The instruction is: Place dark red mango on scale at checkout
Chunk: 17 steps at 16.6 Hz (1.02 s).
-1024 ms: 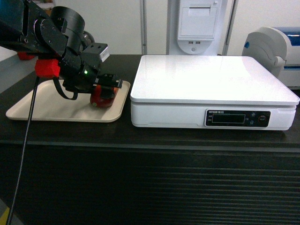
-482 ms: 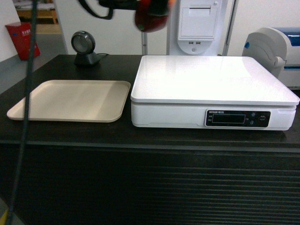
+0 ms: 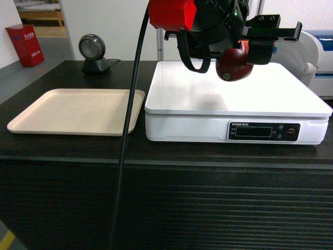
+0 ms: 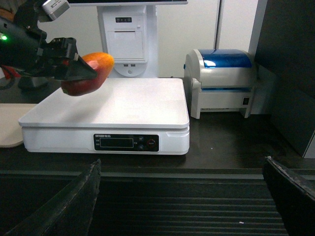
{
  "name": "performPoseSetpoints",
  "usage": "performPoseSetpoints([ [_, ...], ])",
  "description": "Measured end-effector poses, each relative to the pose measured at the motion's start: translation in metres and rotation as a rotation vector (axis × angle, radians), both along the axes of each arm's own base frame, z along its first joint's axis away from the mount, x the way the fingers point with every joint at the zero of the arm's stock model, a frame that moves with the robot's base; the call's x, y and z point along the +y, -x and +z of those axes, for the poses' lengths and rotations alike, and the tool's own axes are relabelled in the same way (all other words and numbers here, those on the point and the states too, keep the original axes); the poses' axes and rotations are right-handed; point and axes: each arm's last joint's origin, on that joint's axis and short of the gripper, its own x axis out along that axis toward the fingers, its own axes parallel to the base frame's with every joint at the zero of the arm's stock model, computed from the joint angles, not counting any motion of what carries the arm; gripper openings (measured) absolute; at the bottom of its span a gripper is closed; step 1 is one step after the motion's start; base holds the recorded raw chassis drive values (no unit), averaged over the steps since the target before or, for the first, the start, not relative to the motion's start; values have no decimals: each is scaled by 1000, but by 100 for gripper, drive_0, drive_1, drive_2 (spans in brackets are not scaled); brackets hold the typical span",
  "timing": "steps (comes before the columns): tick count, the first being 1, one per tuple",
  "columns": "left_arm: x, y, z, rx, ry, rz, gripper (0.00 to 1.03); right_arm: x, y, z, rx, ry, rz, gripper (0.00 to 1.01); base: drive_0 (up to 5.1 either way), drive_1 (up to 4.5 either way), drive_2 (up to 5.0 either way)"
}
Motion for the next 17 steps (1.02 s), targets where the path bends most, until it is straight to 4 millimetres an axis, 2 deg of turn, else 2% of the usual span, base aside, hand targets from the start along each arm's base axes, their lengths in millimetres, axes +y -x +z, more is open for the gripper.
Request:
performPoseSetpoints([
  [4,-23,-21,-3,100,85,78,58,0,0,0,0,0,0,98,0,0,0],
  [8,-50,-31,-22,200,80,150,58,0,0,0,0,0,0,98,0,0,0],
  [13,-52,-41,-19,210,90,257,58,0,0,0,0,0,0,98,0,0,0],
  [16,-52,-42,-25,228,88,264,93,0,0,0,0,0,0,98,0,0,0],
  [17,-53,-42,-25,225,91,264,100,0,0,0,0,0,0,98,0,0,0],
])
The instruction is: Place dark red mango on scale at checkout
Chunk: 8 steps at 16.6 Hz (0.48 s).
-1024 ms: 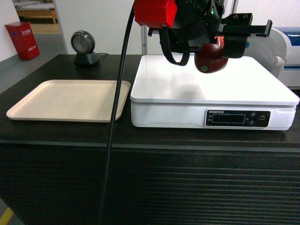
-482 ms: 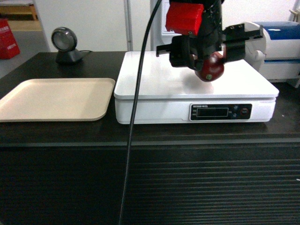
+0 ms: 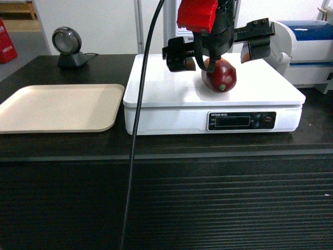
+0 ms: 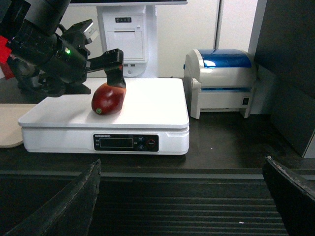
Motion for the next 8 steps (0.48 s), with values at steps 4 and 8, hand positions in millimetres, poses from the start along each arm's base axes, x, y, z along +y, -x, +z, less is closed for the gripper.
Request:
performPoseSetpoints([
  [4,0,-2,-1,-52,26,-6,98,0,0,0,0,0,0,98,0,0,0],
  [8,1,0,-1,-76,16,-23,98,0,0,0,0,0,0,98,0,0,0],
])
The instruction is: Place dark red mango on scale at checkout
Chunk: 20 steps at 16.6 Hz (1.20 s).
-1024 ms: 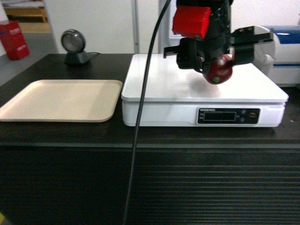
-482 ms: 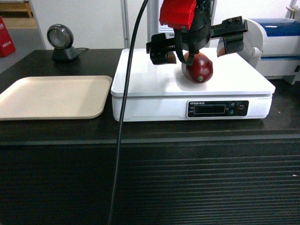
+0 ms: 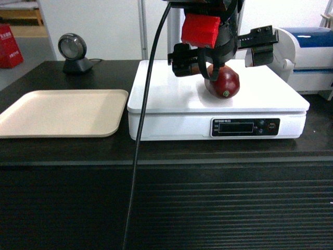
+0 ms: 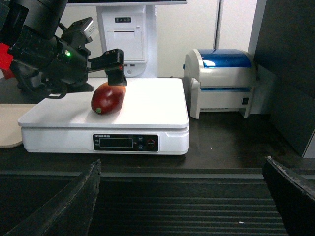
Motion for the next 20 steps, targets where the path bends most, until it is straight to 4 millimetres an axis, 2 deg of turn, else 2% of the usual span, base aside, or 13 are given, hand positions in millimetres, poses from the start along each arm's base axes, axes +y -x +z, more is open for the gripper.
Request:
performPoseSetpoints([
  [8,6,3,12,-88,1,-43,98,0,0,0,0,0,0,98,0,0,0],
  [12,26,16,49,-246,51,-179,98,0,0,0,0,0,0,98,0,0,0],
  [13,46,24,59,-289,49,-242,98,0,0,0,0,0,0,98,0,0,0],
  [14,92,38,53,-316,-28,-242,98,0,0,0,0,0,0,98,0,0,0],
  [15,147,68,54,-359,-96,-225,98,0,0,0,0,0,0,98,0,0,0],
  [16,202,112,63,-422,-123,-145,98,0,0,0,0,0,0,98,0,0,0],
  [17,252,169,57,-432,-150,-39,98,0,0,0,0,0,0,98,0,0,0],
  [18,287,209,61,-489,-162,80,98,0,0,0,0,0,0,98,0,0,0],
  [20,310,233,57,-485,-182,174,98,0,0,0,0,0,0,98,0,0,0],
])
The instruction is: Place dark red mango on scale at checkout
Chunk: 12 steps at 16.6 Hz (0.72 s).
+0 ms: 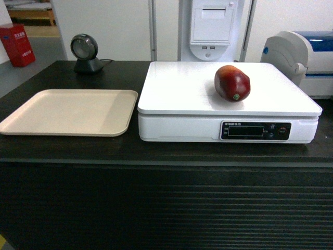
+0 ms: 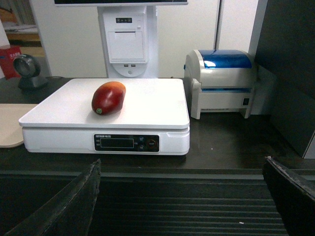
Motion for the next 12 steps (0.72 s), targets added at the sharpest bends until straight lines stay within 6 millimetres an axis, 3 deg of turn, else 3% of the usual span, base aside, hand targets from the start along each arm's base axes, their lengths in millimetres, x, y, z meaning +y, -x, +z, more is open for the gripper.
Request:
performPoseSetpoints([
  [3,14,14,1,-38,7,61,97,0,0,0,0,0,0,98,0,0,0],
  [6,16,24,-4,-165,40,132,83,0,0,0,0,0,0,98,0,0,0],
  [9,16,36,-19,-171,54,142,70,0,0,0,0,0,0,98,0,0,0],
  [10,16,41,-27,-159,57,143,63,0,0,0,0,0,0,98,0,0,0],
  [12,16,54,-43,-146,69,145,39,0,0,0,0,0,0,98,0,0,0],
])
